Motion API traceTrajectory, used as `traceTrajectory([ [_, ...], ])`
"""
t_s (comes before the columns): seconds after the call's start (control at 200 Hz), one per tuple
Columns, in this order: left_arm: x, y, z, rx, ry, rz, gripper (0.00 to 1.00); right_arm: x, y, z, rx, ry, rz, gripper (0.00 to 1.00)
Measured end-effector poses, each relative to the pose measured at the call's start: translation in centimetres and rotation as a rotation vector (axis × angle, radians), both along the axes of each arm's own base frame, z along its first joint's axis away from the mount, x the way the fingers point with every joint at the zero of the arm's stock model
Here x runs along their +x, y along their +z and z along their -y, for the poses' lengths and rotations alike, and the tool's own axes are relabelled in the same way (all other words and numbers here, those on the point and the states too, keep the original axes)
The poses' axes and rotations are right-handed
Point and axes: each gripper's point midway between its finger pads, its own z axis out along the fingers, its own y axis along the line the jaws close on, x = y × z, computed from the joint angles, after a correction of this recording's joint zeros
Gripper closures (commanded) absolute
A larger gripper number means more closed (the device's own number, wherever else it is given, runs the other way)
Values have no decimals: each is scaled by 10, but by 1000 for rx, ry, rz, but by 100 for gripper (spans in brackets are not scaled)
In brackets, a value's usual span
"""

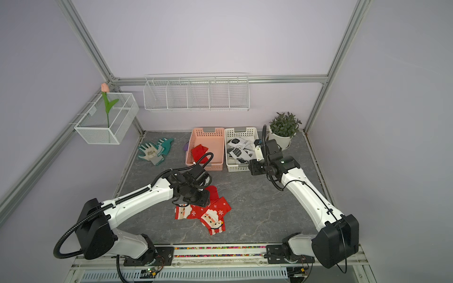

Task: Sort the socks into the basket by color
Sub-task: Pick up the sock at the center of the board.

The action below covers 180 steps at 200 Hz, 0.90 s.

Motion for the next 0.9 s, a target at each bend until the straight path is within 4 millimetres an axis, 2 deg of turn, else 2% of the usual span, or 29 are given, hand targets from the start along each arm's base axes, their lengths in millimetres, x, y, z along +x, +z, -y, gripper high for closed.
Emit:
traceTrajectory([
  [0.395,-2,-40,7,77,-16,-95,54,-2,-2,1,0,-3,-6,52],
  [0.9,-2,-58,22,83,-53,-162,56,-2,-1,1,1,-3,-3,51],
])
